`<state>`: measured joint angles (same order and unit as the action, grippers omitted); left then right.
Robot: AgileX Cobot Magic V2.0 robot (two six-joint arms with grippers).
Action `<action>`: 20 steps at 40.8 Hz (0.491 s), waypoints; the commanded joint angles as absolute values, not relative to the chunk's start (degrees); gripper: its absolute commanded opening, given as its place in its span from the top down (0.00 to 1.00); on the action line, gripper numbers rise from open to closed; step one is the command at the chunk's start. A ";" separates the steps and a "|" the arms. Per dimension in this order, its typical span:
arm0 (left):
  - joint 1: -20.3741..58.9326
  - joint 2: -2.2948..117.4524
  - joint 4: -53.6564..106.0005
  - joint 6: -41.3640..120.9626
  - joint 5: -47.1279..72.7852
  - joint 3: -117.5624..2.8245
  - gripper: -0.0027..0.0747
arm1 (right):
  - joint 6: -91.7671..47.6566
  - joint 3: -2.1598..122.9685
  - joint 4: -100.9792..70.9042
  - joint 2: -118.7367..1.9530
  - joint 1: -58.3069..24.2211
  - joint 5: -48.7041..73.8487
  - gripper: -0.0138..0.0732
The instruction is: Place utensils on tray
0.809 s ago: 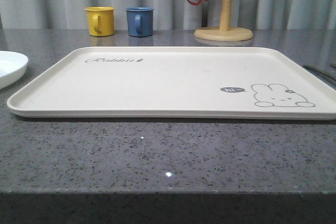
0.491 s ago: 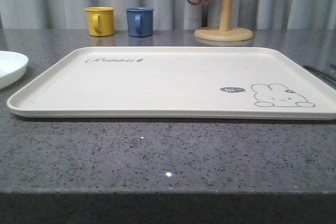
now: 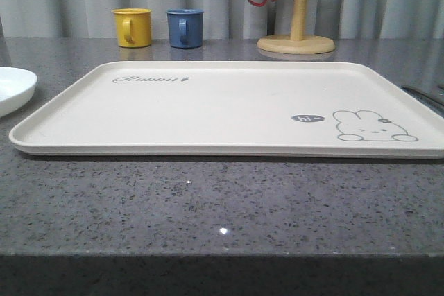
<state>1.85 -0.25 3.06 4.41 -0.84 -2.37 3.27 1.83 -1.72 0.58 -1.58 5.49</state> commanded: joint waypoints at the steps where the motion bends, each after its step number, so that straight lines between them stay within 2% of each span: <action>1: 1.76 -1.09 3.72 4.35 -0.91 -9.82 0.99 | 3.12 10.20 -1.81 0.85 -1.21 5.64 0.97; 12: 1.76 7.17 2.54 4.35 20.42 -33.63 0.99 | 3.12 28.87 -1.63 -9.57 -1.21 20.59 0.97; 20: 1.76 17.77 2.54 4.35 33.82 -44.08 0.99 | 3.12 37.25 -1.59 -18.67 -1.21 29.71 0.97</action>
<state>1.85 13.75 2.47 4.41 33.14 -40.89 3.27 34.36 -1.71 -15.21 -1.58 30.82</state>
